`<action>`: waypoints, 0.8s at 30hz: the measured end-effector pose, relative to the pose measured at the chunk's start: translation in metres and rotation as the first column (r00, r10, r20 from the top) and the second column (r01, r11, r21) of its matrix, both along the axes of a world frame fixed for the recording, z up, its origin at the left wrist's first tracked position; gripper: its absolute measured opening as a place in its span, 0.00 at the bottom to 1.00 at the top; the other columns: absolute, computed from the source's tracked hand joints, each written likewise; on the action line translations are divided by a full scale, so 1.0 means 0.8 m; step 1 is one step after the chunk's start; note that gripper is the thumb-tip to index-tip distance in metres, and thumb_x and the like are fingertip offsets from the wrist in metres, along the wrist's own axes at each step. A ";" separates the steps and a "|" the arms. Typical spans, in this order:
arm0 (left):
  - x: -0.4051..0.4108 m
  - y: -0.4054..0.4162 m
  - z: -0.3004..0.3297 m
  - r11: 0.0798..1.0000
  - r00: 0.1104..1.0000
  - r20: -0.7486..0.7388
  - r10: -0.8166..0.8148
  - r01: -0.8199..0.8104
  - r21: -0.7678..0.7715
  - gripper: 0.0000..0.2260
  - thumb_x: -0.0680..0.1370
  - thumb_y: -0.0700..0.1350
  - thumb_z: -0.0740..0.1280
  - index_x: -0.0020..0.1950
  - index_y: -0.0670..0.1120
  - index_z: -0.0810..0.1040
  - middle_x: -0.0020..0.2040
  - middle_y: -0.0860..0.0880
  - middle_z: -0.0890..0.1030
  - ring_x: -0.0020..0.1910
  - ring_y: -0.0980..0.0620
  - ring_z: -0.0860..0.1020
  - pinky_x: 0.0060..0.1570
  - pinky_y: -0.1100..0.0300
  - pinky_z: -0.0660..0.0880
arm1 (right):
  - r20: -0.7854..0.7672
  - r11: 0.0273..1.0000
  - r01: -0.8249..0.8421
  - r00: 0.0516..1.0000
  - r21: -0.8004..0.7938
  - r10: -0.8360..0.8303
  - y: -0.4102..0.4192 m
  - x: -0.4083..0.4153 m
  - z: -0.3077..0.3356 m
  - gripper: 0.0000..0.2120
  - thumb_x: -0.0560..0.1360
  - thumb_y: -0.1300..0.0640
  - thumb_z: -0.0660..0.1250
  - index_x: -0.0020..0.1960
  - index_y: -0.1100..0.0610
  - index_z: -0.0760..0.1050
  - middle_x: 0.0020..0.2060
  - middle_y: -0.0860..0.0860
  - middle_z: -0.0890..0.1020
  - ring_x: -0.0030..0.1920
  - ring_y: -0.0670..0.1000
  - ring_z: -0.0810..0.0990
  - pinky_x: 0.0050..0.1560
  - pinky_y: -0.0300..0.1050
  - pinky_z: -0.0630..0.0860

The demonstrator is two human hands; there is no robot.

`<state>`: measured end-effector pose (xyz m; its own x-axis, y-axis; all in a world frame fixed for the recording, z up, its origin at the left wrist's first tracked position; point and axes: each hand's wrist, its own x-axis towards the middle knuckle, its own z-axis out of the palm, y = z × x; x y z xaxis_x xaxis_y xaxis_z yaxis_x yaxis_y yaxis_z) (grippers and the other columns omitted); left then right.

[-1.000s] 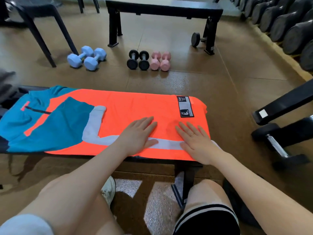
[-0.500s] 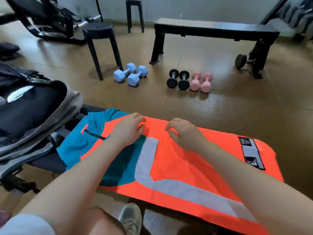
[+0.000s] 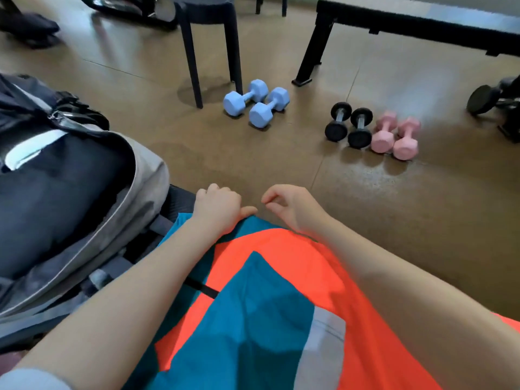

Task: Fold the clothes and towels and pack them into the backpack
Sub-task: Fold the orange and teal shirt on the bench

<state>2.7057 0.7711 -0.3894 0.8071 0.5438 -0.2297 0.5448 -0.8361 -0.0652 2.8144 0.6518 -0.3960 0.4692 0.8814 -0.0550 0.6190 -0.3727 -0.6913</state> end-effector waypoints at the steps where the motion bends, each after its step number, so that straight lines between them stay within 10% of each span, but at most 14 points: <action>1: 0.000 0.003 0.001 1.000 1.000 -0.014 0.008 -0.008 -0.026 0.22 0.77 0.62 0.55 0.57 0.48 0.77 0.59 0.45 0.76 0.61 0.43 0.70 0.57 0.51 0.66 | -0.082 1.000 0.004 0.997 -0.004 -0.004 0.008 0.003 -0.004 0.08 0.74 0.69 0.64 0.51 0.65 0.78 0.49 0.61 0.82 0.45 0.49 0.76 0.44 0.23 0.66; 8: -0.019 0.005 0.012 0.794 0.851 0.522 0.057 0.279 -0.541 0.10 0.76 0.40 0.65 0.41 0.50 0.66 0.38 0.52 0.75 0.35 0.61 0.70 0.38 0.68 0.65 | -0.562 0.897 -0.420 0.779 -0.142 0.276 0.035 0.021 -0.006 0.20 0.69 0.76 0.56 0.49 0.55 0.73 0.47 0.57 0.78 0.47 0.46 0.75 0.48 0.43 0.72; 14: -0.030 -0.001 0.015 0.832 0.793 0.608 -0.027 0.355 -0.426 0.10 0.74 0.36 0.67 0.48 0.49 0.71 0.43 0.54 0.76 0.42 0.59 0.74 0.45 0.71 0.66 | -0.156 0.865 -0.389 0.921 -0.316 0.357 0.004 0.059 0.016 0.12 0.68 0.69 0.64 0.37 0.52 0.72 0.32 0.48 0.75 0.35 0.46 0.73 0.37 0.35 0.67; 21: -0.031 -0.027 0.020 0.948 0.886 0.426 -0.182 0.273 -0.162 0.08 0.75 0.35 0.63 0.53 0.41 0.76 0.50 0.42 0.79 0.51 0.42 0.76 0.51 0.51 0.72 | 0.608 0.900 -0.060 0.717 -0.432 0.340 -0.083 0.080 0.047 0.14 0.70 0.49 0.61 0.44 0.57 0.79 0.45 0.51 0.77 0.60 0.54 0.71 0.73 0.54 0.43; 24: -0.037 -0.039 0.024 0.957 0.889 0.356 -0.289 0.262 0.122 0.06 0.70 0.35 0.63 0.42 0.42 0.78 0.38 0.43 0.79 0.40 0.40 0.78 0.35 0.50 0.73 | 0.719 0.987 -0.054 0.680 -0.149 0.146 -0.118 0.044 0.071 0.07 0.69 0.54 0.66 0.38 0.58 0.73 0.32 0.54 0.79 0.40 0.55 0.82 0.58 0.58 0.72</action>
